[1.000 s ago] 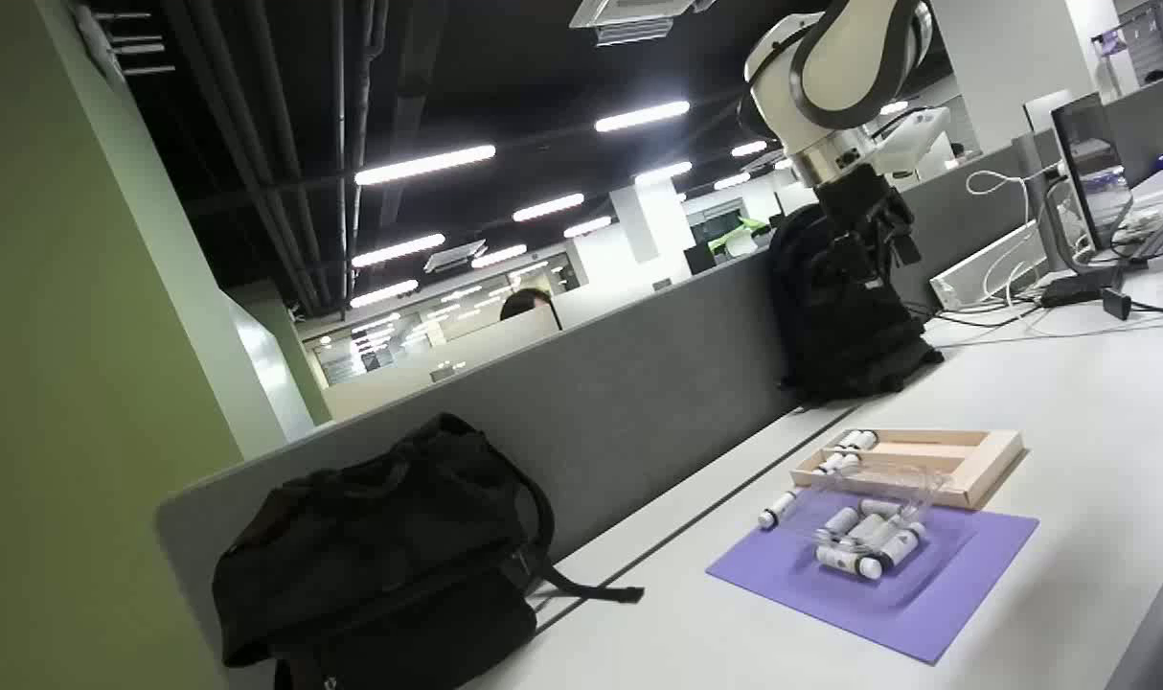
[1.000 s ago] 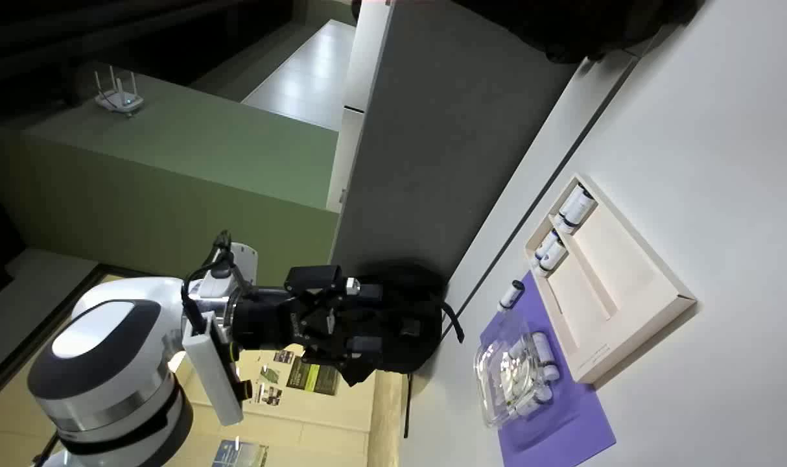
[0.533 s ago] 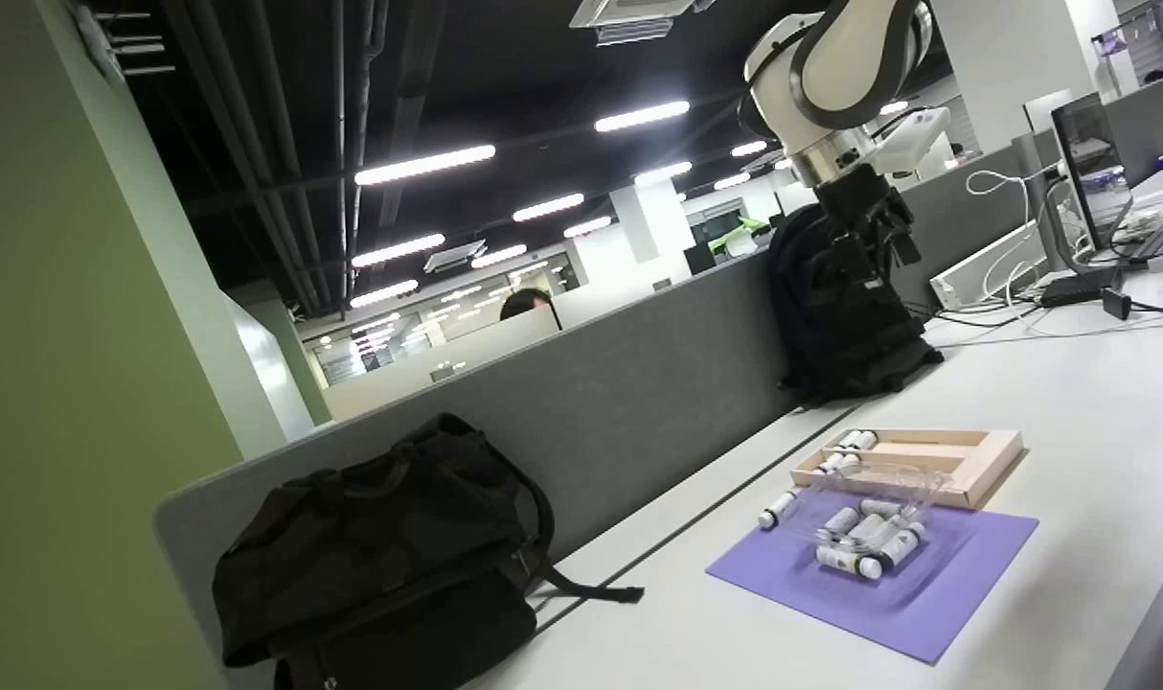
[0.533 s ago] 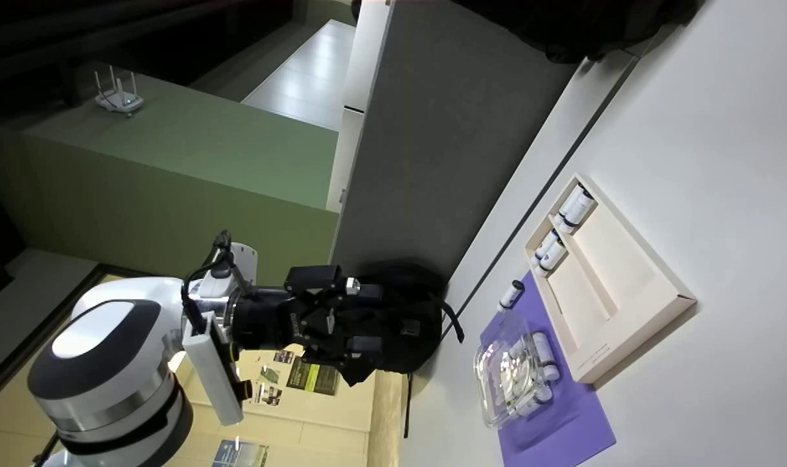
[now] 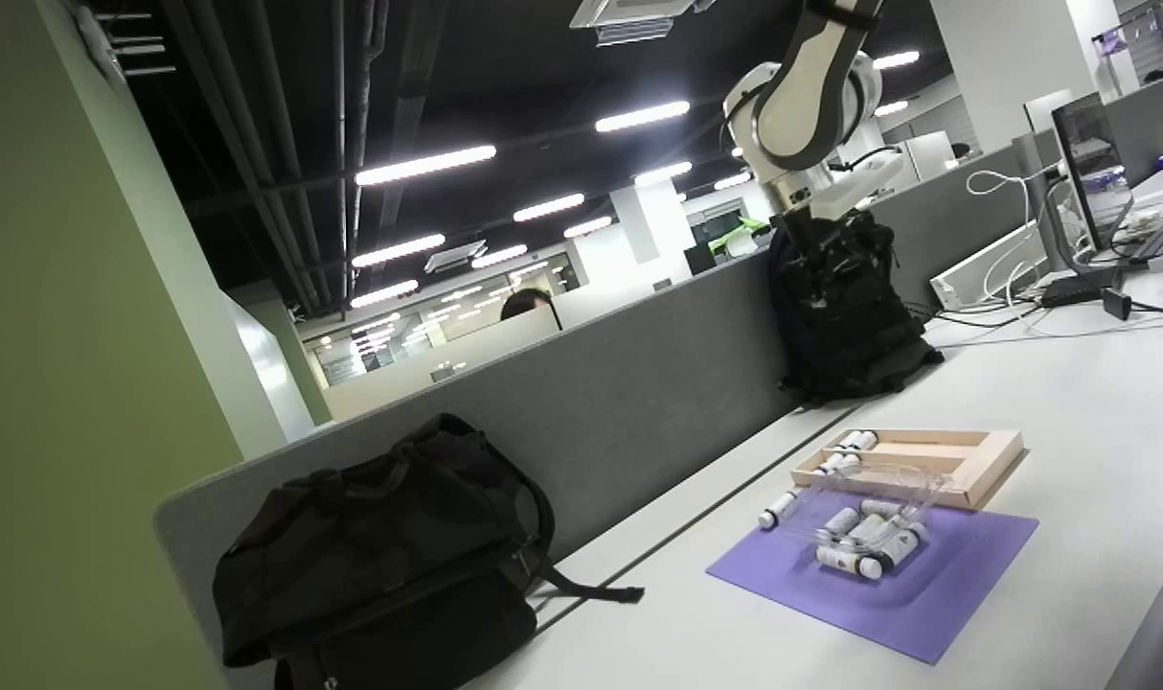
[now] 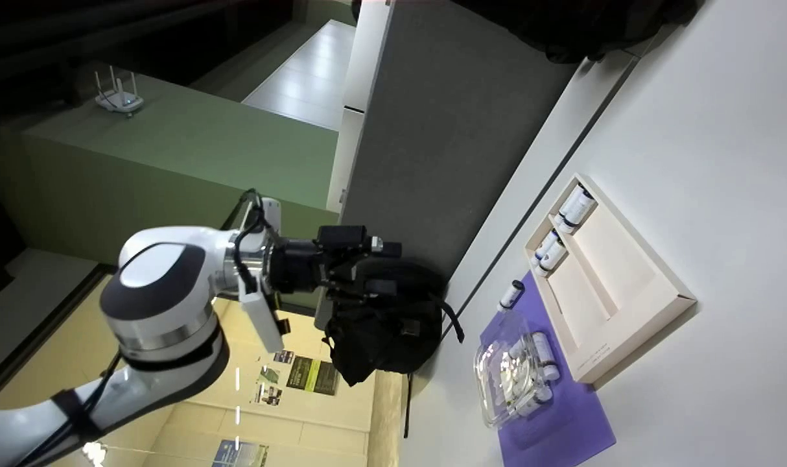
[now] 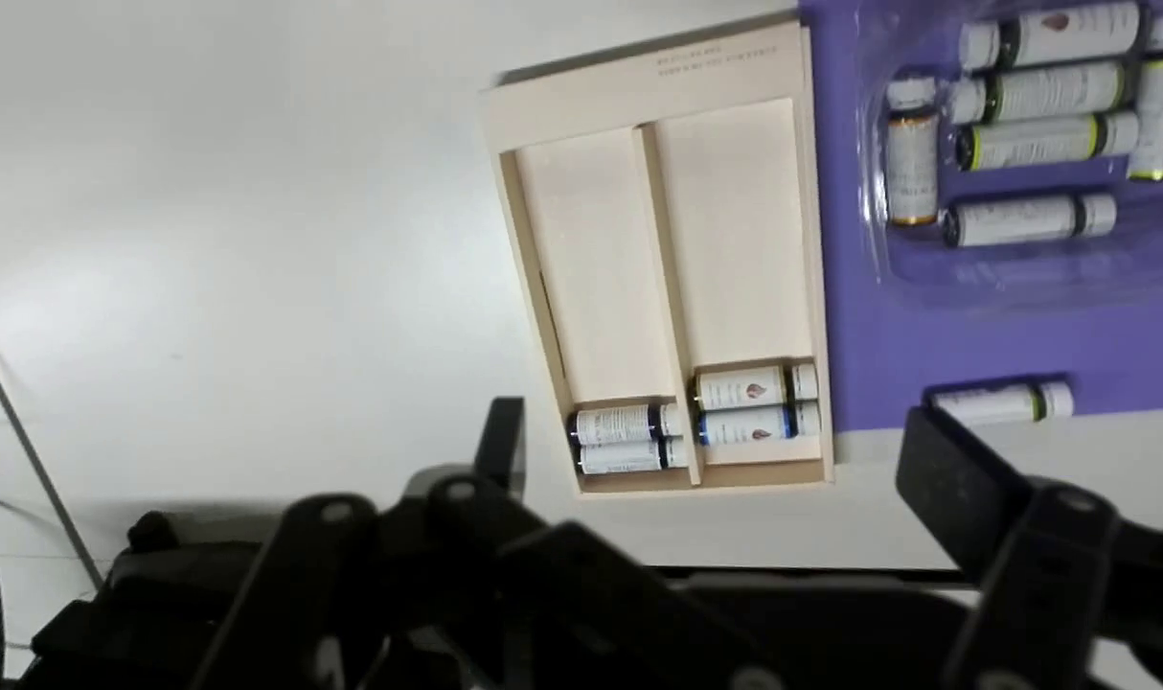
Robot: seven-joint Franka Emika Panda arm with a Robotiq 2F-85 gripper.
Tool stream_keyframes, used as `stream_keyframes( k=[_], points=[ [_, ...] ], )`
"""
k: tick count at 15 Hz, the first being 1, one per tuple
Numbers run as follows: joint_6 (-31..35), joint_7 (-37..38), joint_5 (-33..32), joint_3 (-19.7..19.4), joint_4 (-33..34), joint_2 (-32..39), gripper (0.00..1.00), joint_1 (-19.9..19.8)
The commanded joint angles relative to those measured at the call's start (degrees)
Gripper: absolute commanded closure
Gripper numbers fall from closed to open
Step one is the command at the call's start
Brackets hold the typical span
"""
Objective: Pick up the small bottle from the table and put it in the bottom compartment of the wooden tray.
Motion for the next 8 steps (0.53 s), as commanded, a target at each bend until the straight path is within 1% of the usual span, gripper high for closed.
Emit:
stream_keyframes(
  k=[1, 3, 5, 6, 8],
  points=[
    [-2.9, 7.6, 3.5, -2.3, 14.5, 14.4, 0.0, 1.9],
    [-3.2, 11.4, 6.5, -3.5, 20.9, 20.9, 0.0, 3.5],
    [-4.8, 15.5, 10.4, -4.1, 27.3, 26.7, 0.0, 5.7],
    [-1.1, 9.8, 9.0, -4.8, 19.2, 20.9, 0.0, 5.0],
    [-2.2, 12.2, 10.7, -5.1, 24.0, 25.6, 0.0, 6.5]
  ],
)
